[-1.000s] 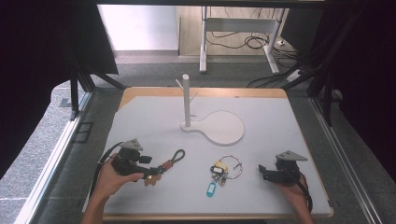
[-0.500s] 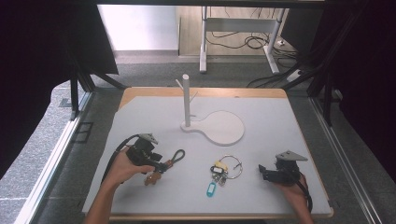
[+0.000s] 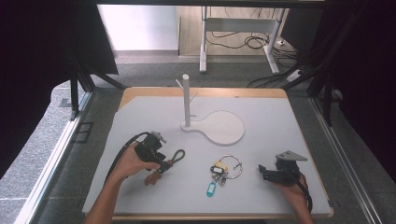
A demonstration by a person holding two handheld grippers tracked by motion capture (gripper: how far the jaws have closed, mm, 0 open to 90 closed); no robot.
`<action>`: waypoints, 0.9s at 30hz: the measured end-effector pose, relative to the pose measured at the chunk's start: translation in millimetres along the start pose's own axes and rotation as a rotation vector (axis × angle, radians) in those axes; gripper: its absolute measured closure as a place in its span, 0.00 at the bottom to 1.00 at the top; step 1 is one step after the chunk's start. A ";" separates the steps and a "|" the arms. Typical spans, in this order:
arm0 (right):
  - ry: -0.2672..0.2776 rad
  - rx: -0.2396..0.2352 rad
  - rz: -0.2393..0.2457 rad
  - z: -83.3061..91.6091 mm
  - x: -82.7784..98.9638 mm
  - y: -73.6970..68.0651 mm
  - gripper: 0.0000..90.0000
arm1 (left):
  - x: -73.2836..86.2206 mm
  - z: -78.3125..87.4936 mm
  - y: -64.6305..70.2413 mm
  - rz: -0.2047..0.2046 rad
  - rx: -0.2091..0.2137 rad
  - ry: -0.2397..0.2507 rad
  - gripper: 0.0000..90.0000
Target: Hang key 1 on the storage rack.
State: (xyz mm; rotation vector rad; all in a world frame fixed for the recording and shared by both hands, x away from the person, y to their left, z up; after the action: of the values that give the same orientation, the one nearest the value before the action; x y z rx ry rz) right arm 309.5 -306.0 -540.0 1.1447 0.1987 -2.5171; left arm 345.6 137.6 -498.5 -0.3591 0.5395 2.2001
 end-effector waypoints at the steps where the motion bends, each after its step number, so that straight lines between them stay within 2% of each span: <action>1: 0.000 0.000 0.001 0.0 0.0 0.1 0.19 | -0.8 -1.4 -0.3 -0.006 -0.003 -0.011 0.55; 4: 0.000 0.000 0.001 0.0 0.0 0.0 0.19 | -3.8 -5.4 -0.7 -0.013 -0.022 -0.039 0.57; 18: 0.000 0.001 0.002 0.0 0.0 0.1 0.19 | -11.6 -18.4 1.7 -0.040 -0.076 -0.114 0.61; 19: 0.000 0.001 0.001 0.0 0.0 0.0 0.19 | -12.0 -18.6 0.8 -0.065 -0.084 -0.142 0.62; 27: 0.000 0.001 0.002 -0.1 0.0 0.0 0.19 | -13.8 -21.1 1.4 -0.076 -0.103 -0.164 0.64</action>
State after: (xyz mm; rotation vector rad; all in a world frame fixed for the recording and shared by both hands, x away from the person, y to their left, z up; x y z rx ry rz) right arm 309.6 -306.0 -540.0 1.1454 0.1962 -2.5156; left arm 354.6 117.3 -510.5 -0.2465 0.3189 2.1647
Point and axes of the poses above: each handheld gripper's, and its own axes: z roughly backward along the jaws, x roughly out of its underside, y roughly to its right, the point moved 3 cm from there along -z, roughly forward along the jaws, and after that the axes turned 2 degrees about y, right-handed, at the moved point
